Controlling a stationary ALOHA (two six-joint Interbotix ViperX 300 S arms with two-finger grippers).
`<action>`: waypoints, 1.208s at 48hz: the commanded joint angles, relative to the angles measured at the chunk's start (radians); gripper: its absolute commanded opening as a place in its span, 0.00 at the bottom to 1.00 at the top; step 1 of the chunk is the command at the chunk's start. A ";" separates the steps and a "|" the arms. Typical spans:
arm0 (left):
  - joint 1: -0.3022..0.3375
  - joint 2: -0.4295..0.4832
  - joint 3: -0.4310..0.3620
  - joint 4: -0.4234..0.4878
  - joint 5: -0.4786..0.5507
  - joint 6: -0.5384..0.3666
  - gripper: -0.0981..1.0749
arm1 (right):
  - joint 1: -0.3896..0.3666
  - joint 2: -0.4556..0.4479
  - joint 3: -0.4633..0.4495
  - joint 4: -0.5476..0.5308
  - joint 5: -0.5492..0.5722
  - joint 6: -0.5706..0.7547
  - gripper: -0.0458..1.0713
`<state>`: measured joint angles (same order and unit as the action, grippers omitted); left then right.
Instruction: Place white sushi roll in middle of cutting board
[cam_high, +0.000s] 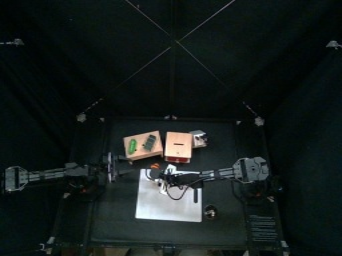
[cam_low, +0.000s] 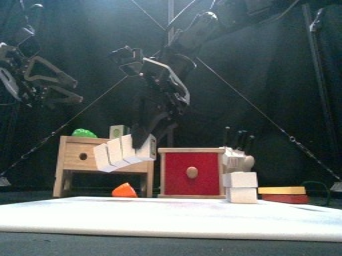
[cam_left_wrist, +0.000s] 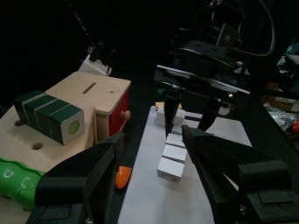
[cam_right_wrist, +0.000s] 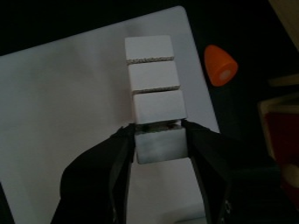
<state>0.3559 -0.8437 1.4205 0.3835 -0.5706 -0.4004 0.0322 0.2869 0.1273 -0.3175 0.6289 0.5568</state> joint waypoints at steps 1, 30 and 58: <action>0.000 0.002 -0.012 -0.003 -0.003 -0.002 0.86 | -0.002 -0.066 0.002 0.025 -0.028 0.002 0.70; -0.002 0.002 -0.015 -0.003 -0.005 -0.002 0.86 | 0.049 -0.241 0.215 -0.170 0.009 0.802 0.69; -0.003 0.002 -0.015 -0.002 -0.005 -0.002 0.86 | 0.135 -0.110 0.083 -0.196 0.249 1.241 0.69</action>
<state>0.3528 -0.8452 1.4189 0.3835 -0.5706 -0.4019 0.1611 0.1825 0.2470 -0.5154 0.8698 1.7671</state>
